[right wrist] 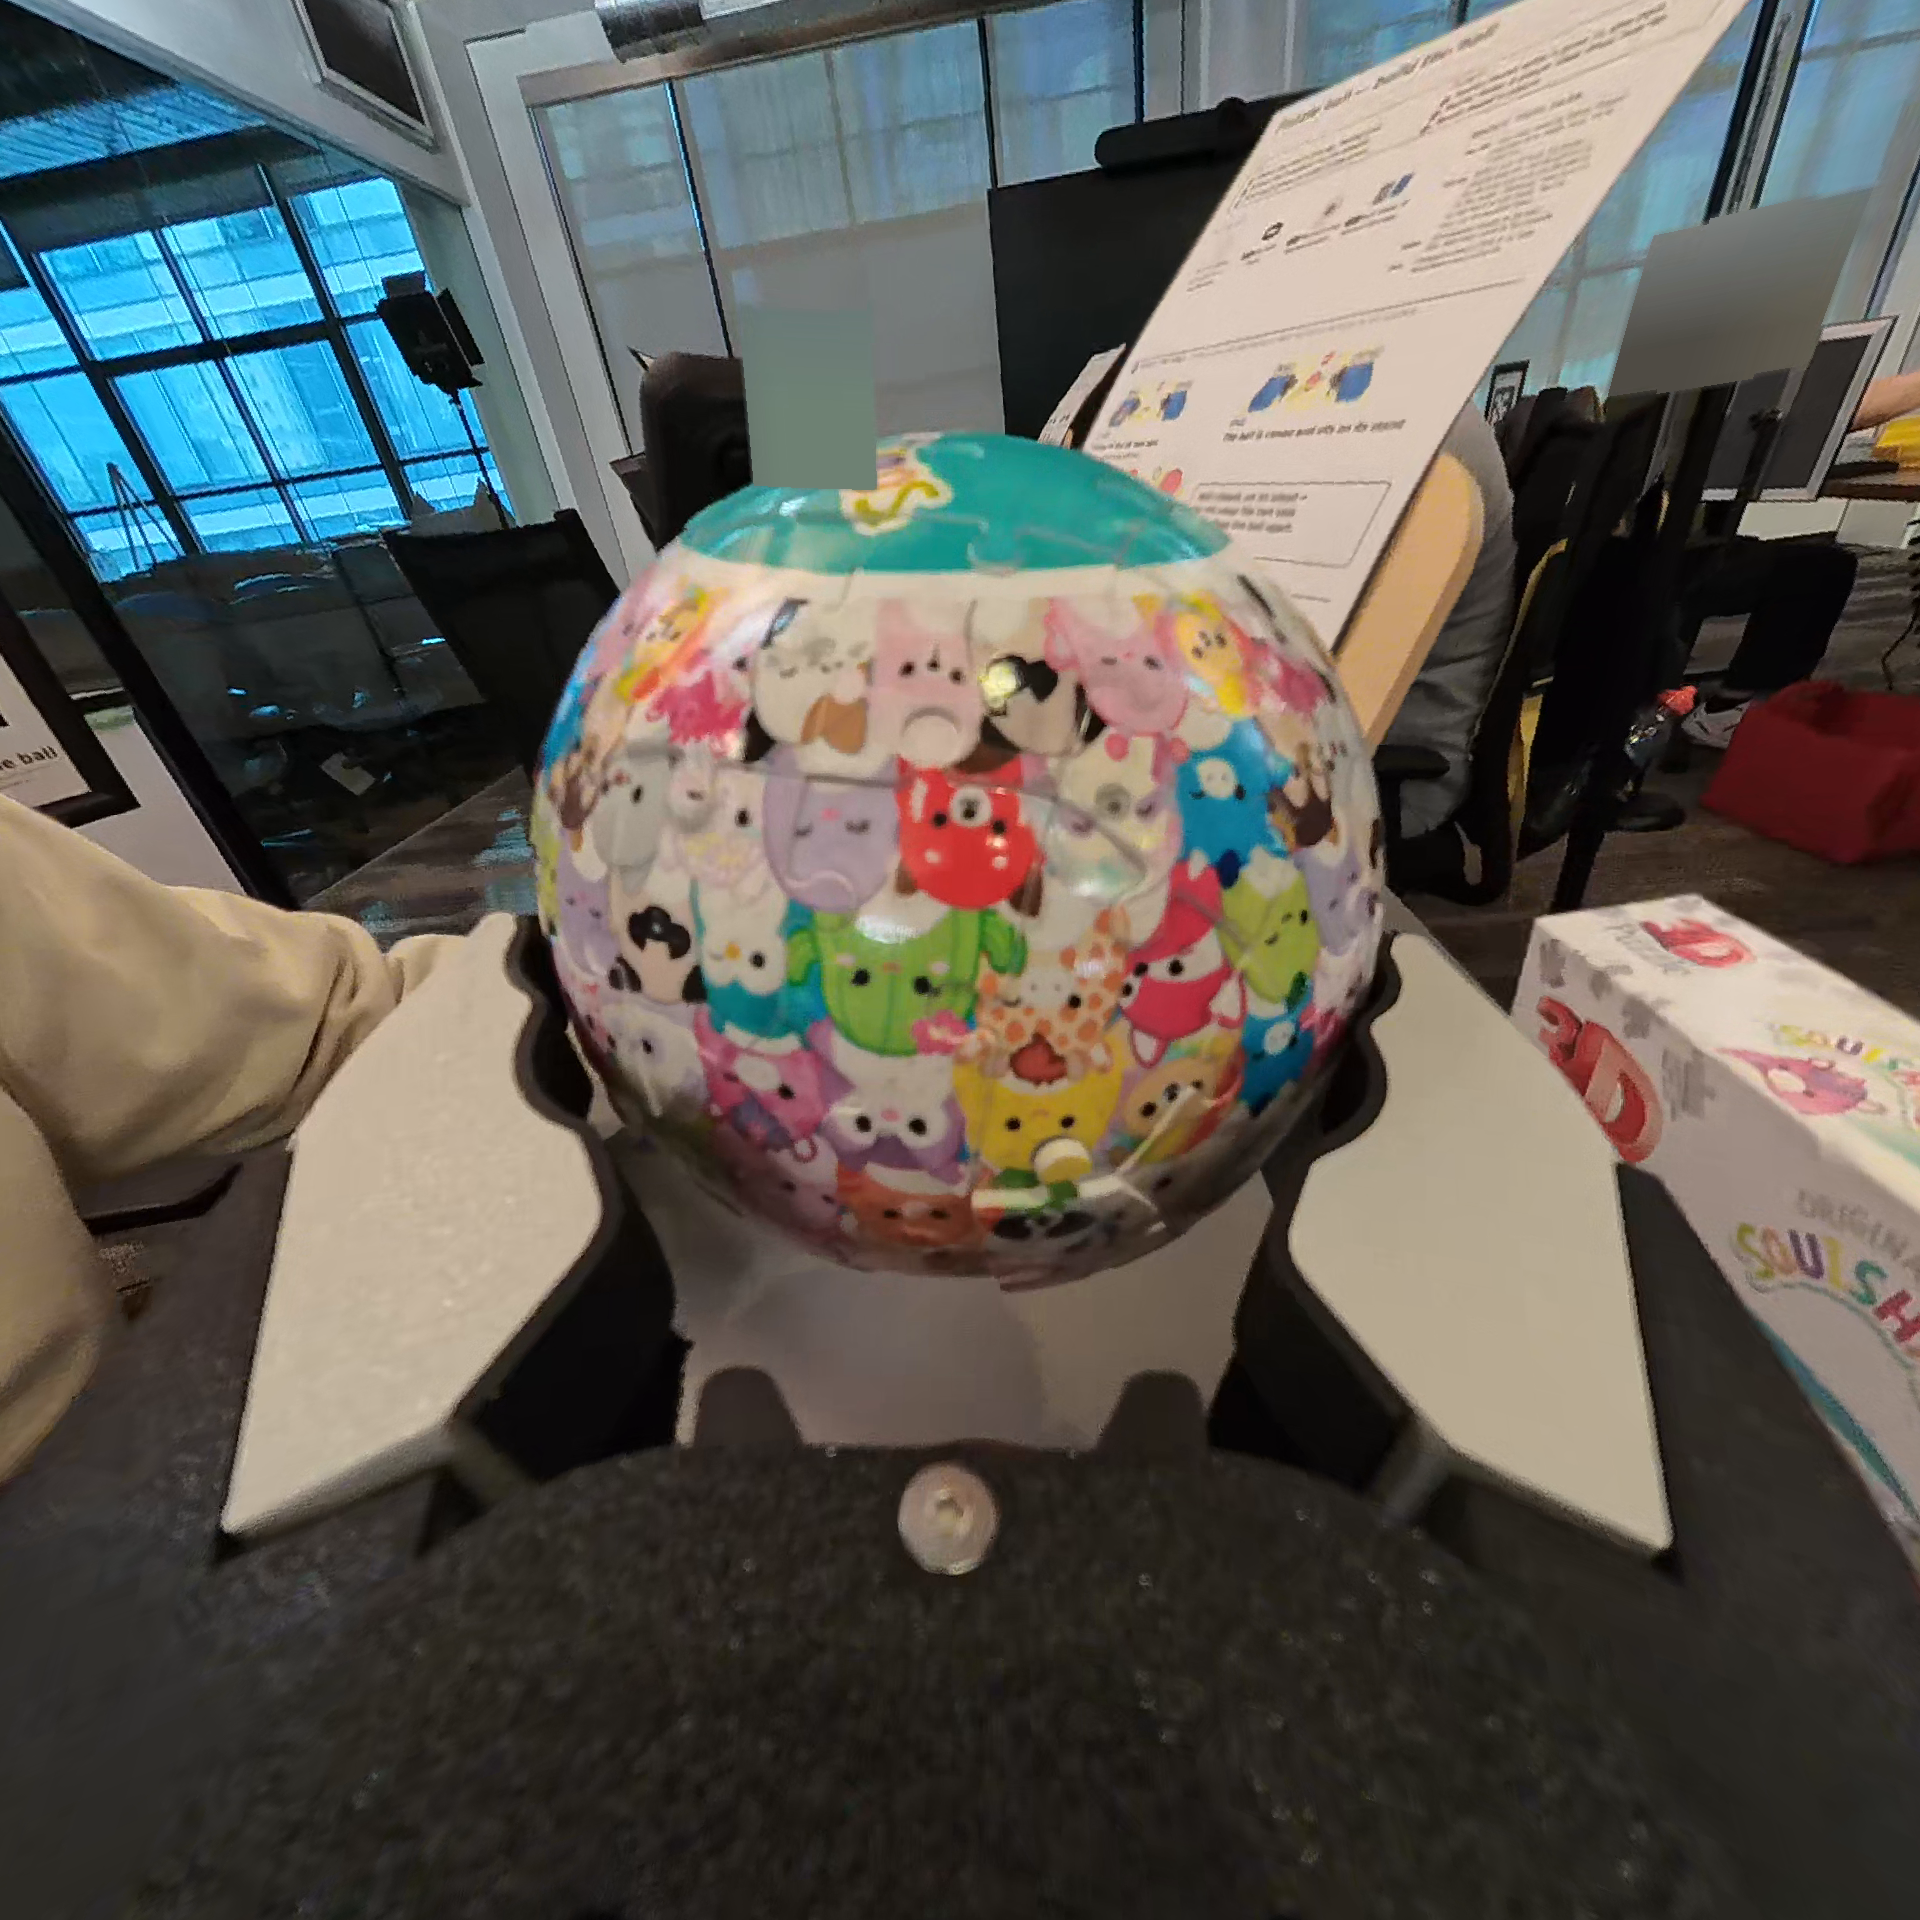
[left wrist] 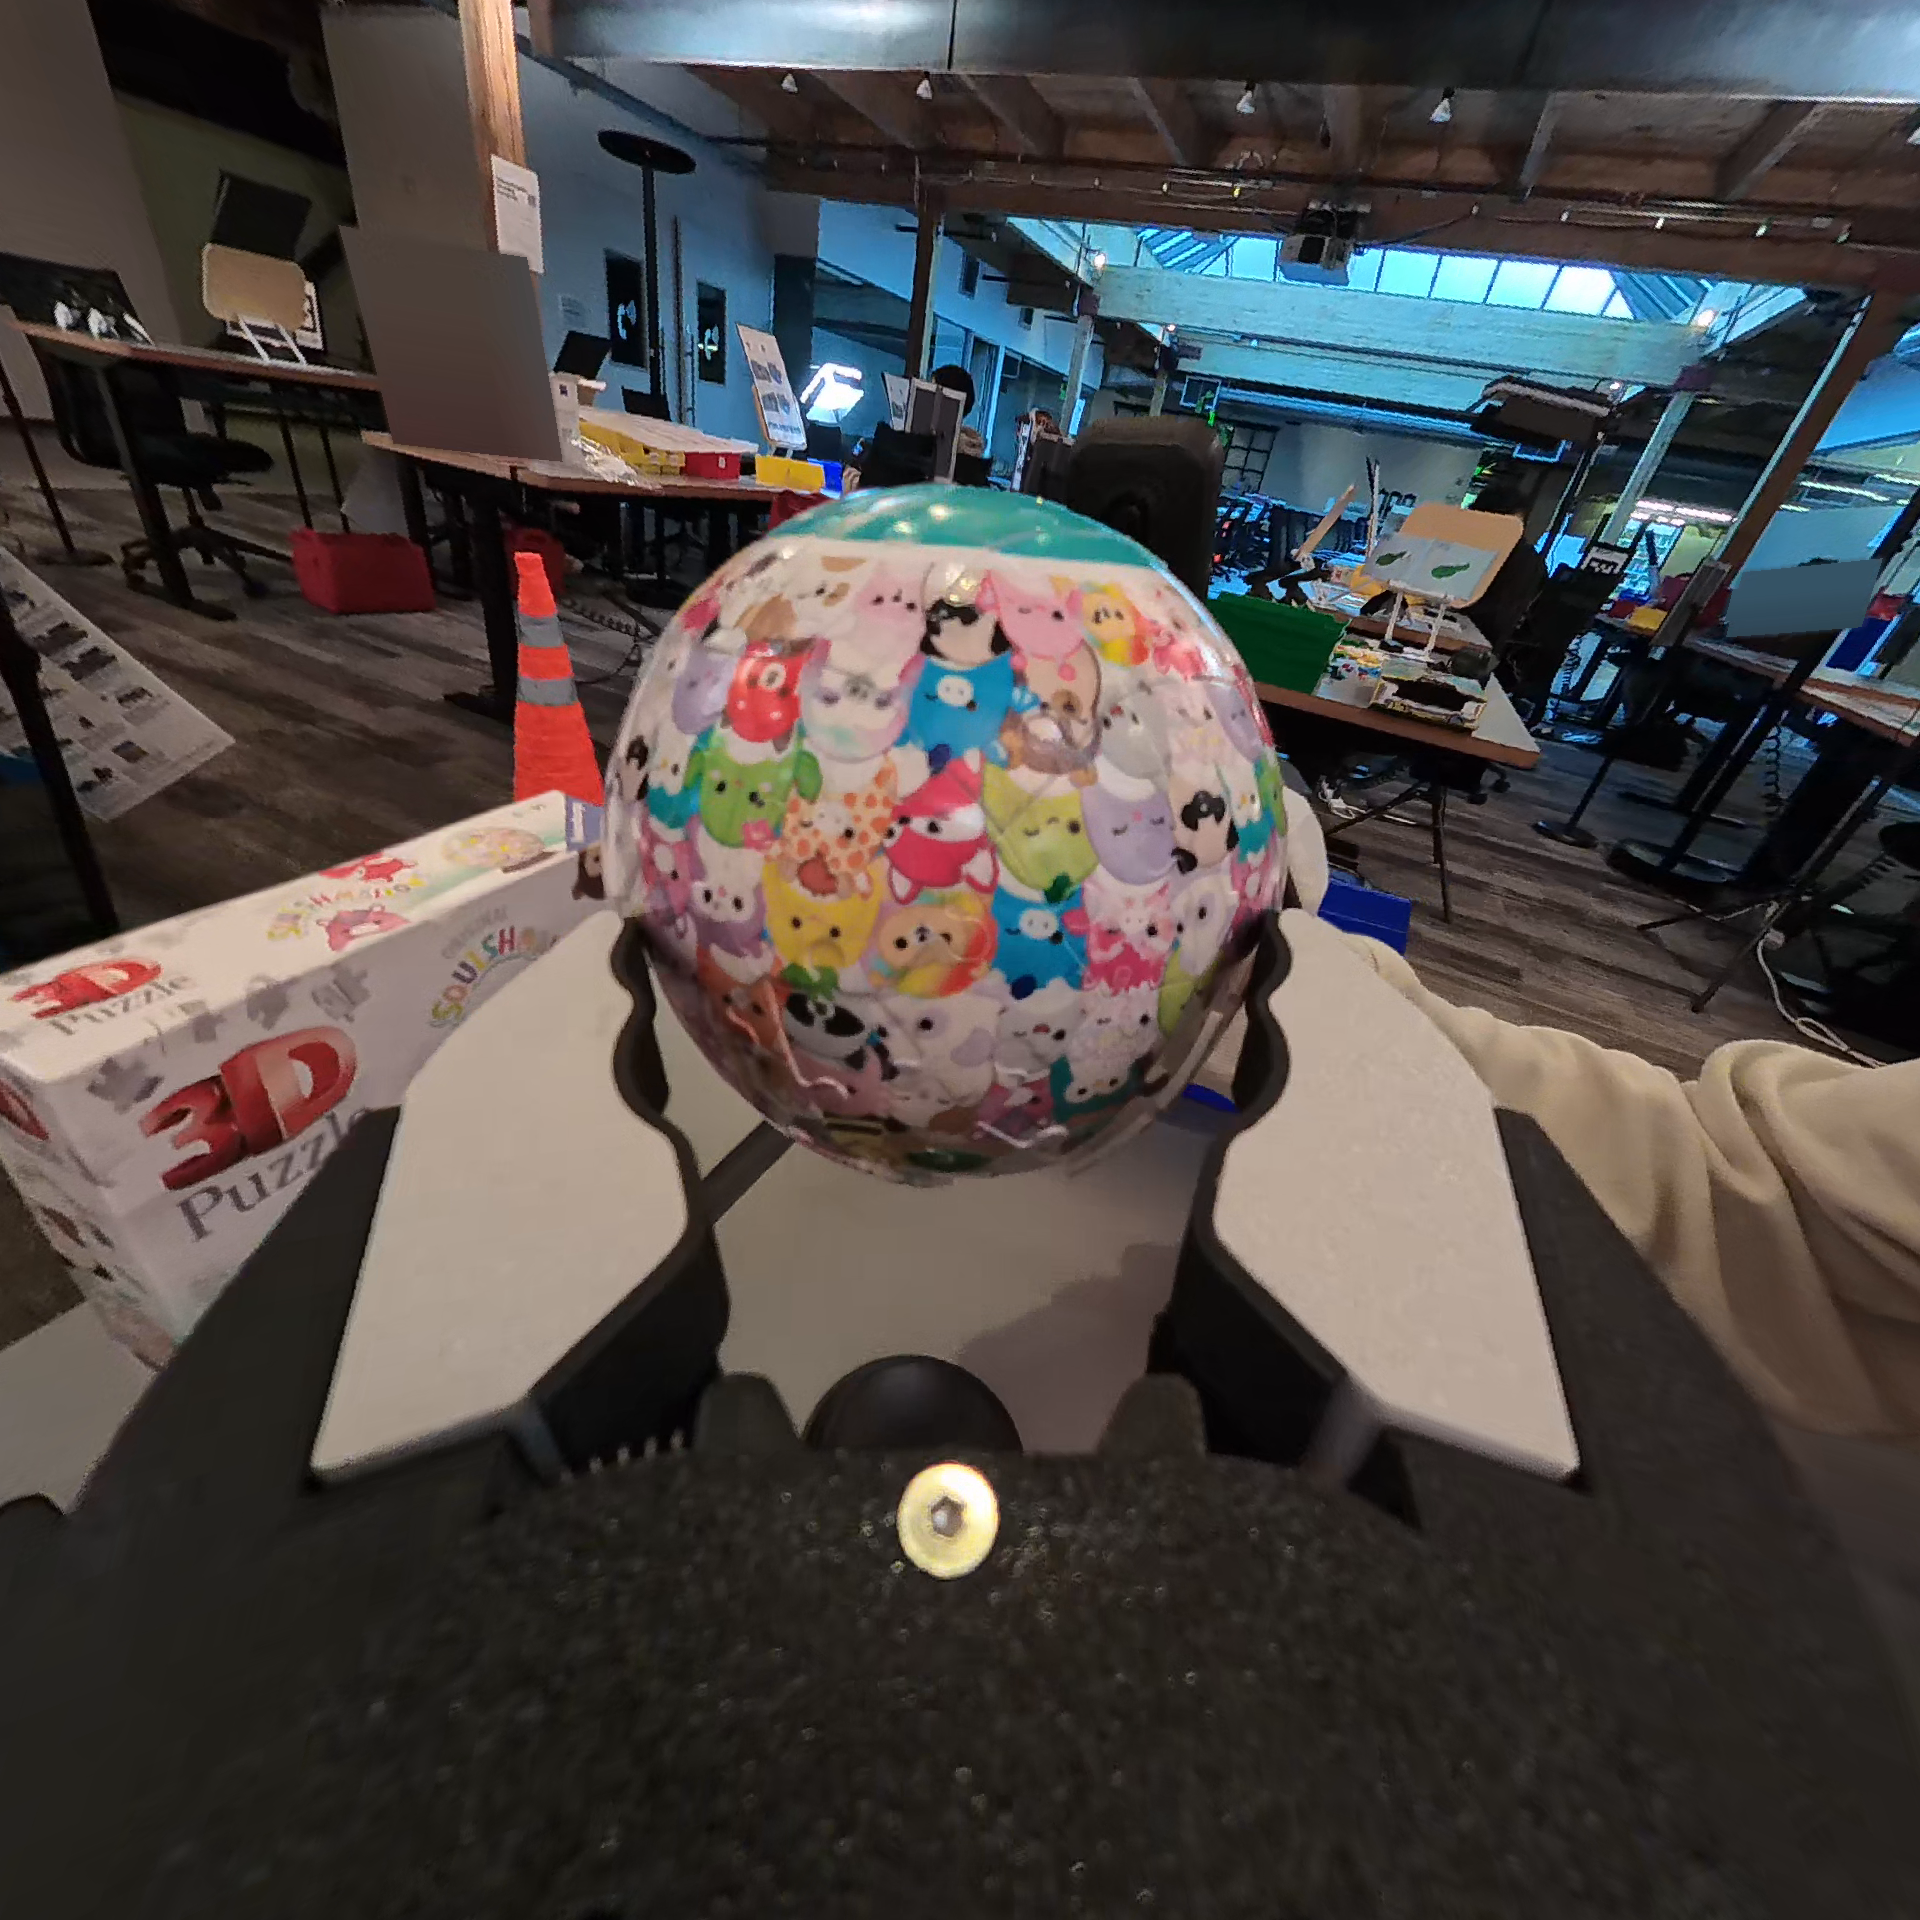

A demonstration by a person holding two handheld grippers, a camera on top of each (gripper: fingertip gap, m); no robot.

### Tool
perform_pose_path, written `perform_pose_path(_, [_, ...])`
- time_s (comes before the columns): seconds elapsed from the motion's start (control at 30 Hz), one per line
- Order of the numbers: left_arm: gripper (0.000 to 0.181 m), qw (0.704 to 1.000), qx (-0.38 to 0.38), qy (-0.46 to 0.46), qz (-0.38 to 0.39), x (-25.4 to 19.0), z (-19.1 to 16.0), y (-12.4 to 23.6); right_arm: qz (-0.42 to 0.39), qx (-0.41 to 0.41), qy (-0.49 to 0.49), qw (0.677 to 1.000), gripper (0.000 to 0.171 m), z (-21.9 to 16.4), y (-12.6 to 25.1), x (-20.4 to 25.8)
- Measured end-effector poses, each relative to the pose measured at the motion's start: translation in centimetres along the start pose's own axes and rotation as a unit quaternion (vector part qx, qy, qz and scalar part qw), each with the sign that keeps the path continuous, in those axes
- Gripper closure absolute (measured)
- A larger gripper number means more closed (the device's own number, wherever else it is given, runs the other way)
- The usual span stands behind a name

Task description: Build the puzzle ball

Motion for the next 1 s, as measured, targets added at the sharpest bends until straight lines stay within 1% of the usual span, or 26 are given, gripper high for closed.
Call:
perform_pose_path(0.4, [0.074, 0.997, -0.022, -0.068, 0.004, -1.6, 4.2, 0.5, 0.003, 0.005, 0.063, 0.998, 0.033, 3.8, -0.2, 2.4])
perform_pose_path(0.73, [0.074, 0.991, -0.034, -0.130, 0.012, -3.0, 6.7, 1.0, 0.012, 0.002, 0.120, 0.993, 0.033, 6.0, -0.3, 4.2])
perform_pose_path(0.87, [0.074, 0.993, -0.030, -0.116, 0.009, -2.9, 6.8, 0.9, 0.009, 0.004, 0.113, 0.993, 0.033, 6.3, -0.3, 4.3])
perform_pose_path(1.0, [0.074, 0.998, -0.028, -0.060, 0.001, -2.5, 5.2, 0.6, -0.004, 0.014, 0.067, 0.998, 0.034, 5.1, 0.1, 3.8])
Point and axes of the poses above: each gripper's, where its closed fingertips meet, y back along the fingers, z out of its top, x = y × z across the jaws, the point moved 4 cm from there along y, back along the fingers, and after that the axes turned 7 degrees about -y, right-handed, at the moved point
